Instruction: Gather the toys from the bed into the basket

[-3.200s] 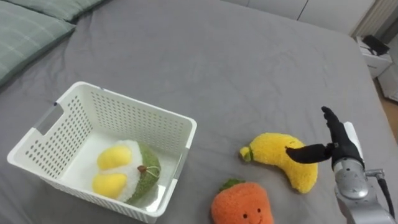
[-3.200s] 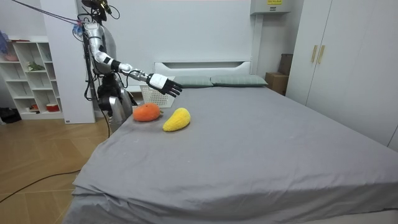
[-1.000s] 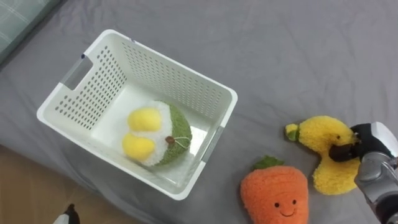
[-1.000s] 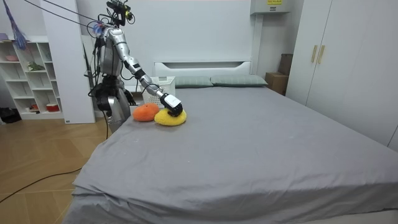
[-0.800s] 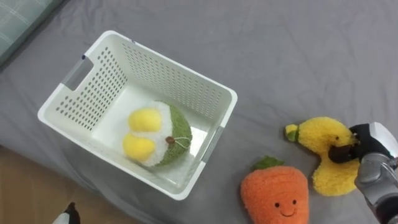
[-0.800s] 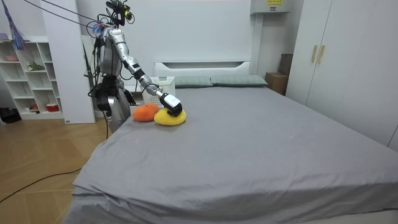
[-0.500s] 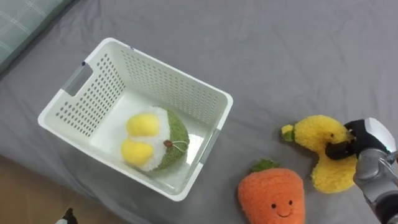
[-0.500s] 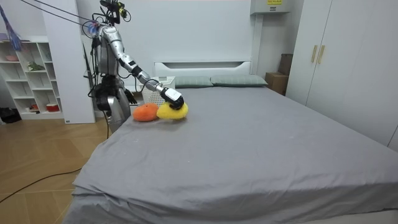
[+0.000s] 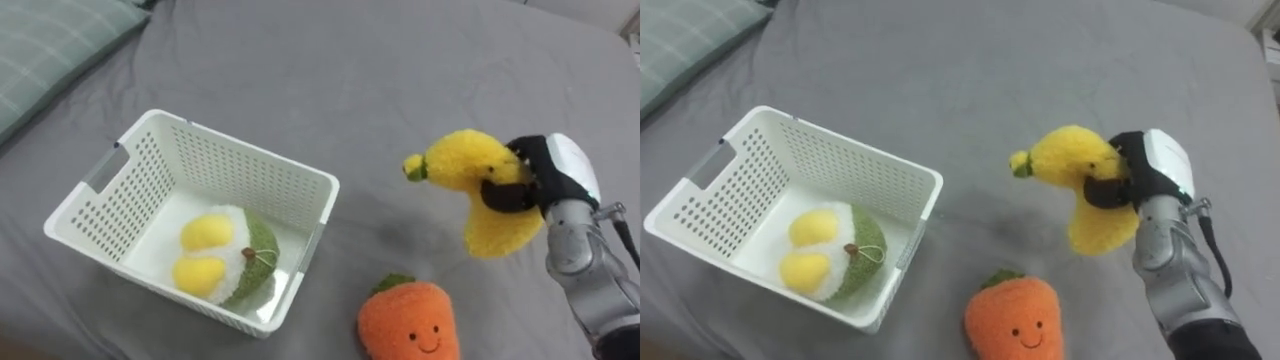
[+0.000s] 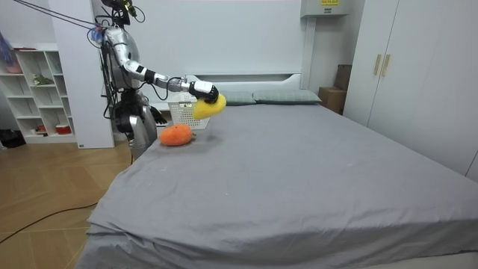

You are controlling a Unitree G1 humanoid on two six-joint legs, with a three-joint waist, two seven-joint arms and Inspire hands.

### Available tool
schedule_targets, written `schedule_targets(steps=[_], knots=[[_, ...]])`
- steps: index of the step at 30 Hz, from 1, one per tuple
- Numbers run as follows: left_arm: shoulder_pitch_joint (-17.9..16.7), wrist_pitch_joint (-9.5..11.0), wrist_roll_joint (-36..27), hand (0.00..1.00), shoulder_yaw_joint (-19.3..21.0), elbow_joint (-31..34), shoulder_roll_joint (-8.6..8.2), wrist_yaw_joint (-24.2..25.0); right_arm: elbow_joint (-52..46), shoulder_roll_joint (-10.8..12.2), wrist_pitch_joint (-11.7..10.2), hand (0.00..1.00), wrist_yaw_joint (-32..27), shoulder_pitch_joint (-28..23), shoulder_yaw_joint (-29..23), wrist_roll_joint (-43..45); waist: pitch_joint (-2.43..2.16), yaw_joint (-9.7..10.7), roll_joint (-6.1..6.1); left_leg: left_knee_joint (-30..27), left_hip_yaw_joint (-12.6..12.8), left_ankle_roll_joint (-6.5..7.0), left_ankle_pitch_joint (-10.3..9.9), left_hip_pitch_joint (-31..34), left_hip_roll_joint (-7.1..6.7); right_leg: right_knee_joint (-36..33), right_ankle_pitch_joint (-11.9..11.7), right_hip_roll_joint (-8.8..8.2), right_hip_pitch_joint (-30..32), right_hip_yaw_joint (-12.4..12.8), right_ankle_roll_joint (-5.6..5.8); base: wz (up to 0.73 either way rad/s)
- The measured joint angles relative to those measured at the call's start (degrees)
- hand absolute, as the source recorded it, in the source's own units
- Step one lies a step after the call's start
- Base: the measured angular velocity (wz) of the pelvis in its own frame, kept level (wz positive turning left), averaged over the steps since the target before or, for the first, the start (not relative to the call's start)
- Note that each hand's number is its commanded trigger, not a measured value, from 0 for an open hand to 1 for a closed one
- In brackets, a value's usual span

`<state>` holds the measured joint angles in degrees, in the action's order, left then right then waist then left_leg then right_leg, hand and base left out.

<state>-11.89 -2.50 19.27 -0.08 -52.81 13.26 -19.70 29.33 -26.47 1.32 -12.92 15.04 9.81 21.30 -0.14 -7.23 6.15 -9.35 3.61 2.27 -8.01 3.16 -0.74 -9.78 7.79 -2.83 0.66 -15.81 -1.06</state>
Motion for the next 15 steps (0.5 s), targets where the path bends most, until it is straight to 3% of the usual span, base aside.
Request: schedule_targets(steps=[6,8,15], knots=[[-0.2,0.1,1.2,0.0,0.1,0.0,-1.32,-1.3,-9.1,0.8,-0.2,1.0,1.4,-0.9,-0.8,3.8,0.03,0.6,-0.35,0.7,1.1,-0.05,0.1,-1.9,0.13,0.1,0.0,0.36,-0.9,1.6,0.0,-0.1],[-0.2,0.1,1.2,0.0,0.2,-0.1,-1.43,-2.4,-13.8,1.8,-0.5,1.0,1.4,-1.9,-2.3,3.4,0.09,0.7,-0.24,0.8,1.3,-0.05,0.1,-2.4,0.1,0.1,0.0,0.38,-1.1,1.7,0.03,-0.05],[0.4,0.1,1.7,0.0,1.5,0.0,-2.7,-3.9,-25.0,2.3,-0.7,1.0,2.9,-3.8,-2.7,1.5,0.16,0.3,-0.29,1.9,1.1,-0.05,0.0,-3.6,0.05,0.2,0.1,0.38,-1.8,1.3,0.22,0.0]])
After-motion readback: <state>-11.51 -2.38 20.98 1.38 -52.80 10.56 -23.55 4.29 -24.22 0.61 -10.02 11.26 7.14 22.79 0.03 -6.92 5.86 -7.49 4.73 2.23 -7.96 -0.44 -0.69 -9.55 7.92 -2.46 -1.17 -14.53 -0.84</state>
